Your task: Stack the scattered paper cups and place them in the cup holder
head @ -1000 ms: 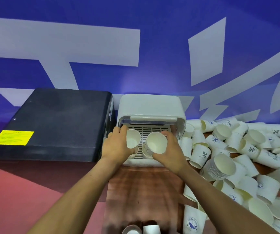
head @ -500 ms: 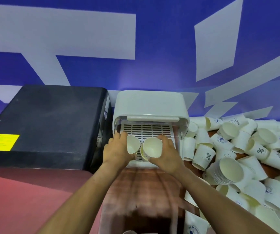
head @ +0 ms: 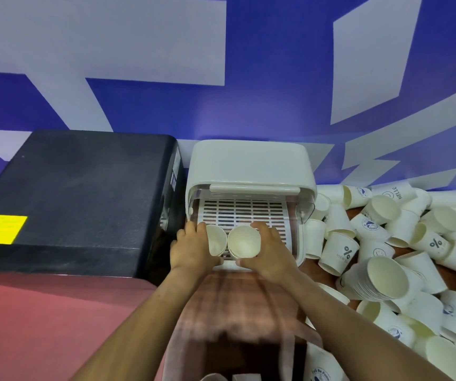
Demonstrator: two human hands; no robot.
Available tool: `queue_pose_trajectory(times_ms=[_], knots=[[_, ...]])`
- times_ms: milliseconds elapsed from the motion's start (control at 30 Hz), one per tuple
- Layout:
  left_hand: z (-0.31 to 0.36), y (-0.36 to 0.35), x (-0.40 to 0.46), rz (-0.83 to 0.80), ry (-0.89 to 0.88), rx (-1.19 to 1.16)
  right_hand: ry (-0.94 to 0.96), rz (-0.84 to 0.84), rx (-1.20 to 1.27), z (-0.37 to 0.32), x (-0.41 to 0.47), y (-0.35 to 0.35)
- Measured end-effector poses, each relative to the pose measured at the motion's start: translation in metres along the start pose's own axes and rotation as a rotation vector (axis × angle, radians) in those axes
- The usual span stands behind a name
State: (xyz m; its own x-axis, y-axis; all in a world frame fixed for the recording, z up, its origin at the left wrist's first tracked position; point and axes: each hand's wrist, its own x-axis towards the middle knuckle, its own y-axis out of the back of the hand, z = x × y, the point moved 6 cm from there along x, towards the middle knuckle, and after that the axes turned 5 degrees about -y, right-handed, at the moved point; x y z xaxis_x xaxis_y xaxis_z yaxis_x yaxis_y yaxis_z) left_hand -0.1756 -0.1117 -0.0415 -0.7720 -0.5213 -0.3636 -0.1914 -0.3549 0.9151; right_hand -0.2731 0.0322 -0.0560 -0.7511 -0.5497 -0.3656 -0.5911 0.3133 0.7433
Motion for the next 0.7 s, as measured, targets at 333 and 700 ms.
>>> queue_pose_trajectory(times_ms=[333,700], knots=[[0.000,0.000,-0.007,-0.058,-0.017,-0.058,-0.005,-0.023,-0.003,-0.002,-0.006,0.007],[0.009,0.029,-0.057,0.156,-0.206,-0.250,0.024,0.014,0.017,-0.002,-0.058,0.020]])
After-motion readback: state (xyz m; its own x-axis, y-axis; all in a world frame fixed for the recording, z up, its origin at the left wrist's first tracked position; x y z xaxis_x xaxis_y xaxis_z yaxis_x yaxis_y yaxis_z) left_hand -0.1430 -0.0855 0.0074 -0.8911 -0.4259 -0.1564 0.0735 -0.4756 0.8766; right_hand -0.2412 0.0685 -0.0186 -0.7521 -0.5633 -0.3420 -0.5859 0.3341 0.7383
